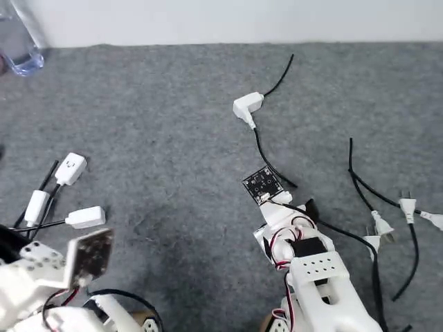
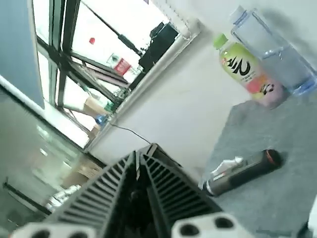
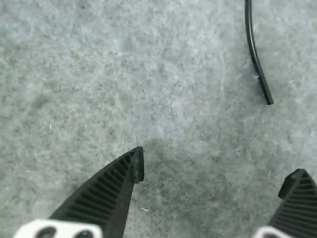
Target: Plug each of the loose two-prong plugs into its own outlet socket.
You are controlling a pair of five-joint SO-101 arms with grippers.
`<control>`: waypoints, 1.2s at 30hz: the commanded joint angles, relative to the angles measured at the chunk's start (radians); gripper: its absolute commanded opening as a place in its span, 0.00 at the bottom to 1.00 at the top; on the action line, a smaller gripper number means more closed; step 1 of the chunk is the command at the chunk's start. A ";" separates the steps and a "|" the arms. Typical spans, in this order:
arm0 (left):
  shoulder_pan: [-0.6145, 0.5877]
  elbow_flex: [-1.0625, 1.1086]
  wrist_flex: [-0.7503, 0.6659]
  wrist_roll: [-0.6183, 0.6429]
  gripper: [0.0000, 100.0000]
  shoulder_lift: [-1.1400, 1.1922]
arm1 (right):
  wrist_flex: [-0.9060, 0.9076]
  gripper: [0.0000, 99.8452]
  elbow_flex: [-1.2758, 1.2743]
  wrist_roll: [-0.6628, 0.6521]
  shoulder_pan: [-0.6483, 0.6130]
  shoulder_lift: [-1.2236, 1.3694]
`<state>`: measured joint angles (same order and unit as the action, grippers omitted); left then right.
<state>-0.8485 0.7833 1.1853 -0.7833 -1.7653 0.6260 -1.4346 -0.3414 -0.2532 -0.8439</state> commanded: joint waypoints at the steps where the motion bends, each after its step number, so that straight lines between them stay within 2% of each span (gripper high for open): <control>1: 0.058 -0.186 0.175 -0.235 0.02 0.152 | -0.016 0.42 0.006 0.003 0.012 -0.016; 3: 0.081 -0.328 0.311 -0.384 0.02 0.265 | -0.016 0.42 0.006 0.003 0.012 -0.016; 6: 0.095 -0.555 0.542 -0.677 0.02 0.434 | -0.018 0.42 0.006 0.003 0.012 -0.016; 7: 0.094 -0.616 0.580 -0.749 0.01 0.483 | -0.018 0.42 0.006 0.003 0.012 -0.016; 12: 0.092 -0.723 0.571 -0.832 0.01 0.694 | -0.018 0.42 0.006 0.002 0.013 -0.016; 20: 0.112 -0.691 0.569 -0.813 0.01 1.045 | -0.018 0.42 0.008 0.002 0.015 -0.016; 24: 0.221 -0.611 0.569 -0.706 0.01 1.215 | -0.018 0.42 0.011 0.002 0.015 -0.016; 28: 0.361 -0.484 0.559 -0.677 0.01 1.341 | -0.018 0.42 0.011 0.002 0.016 -0.016; 30: 0.399 -0.426 0.486 -0.674 0.01 1.398 | -0.018 0.42 0.011 0.002 0.016 -0.016; 33: 0.404 -0.355 0.342 -0.672 0.02 1.478 | -0.018 0.42 0.012 0.002 0.016 -0.016; 36: 0.397 -0.325 0.261 -0.672 0.02 1.554 | -0.018 0.42 0.014 0.002 0.016 -0.016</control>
<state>-0.4618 0.4473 1.5244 -1.4676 -0.2601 0.6260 -1.4346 -0.3414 -0.2532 -0.8439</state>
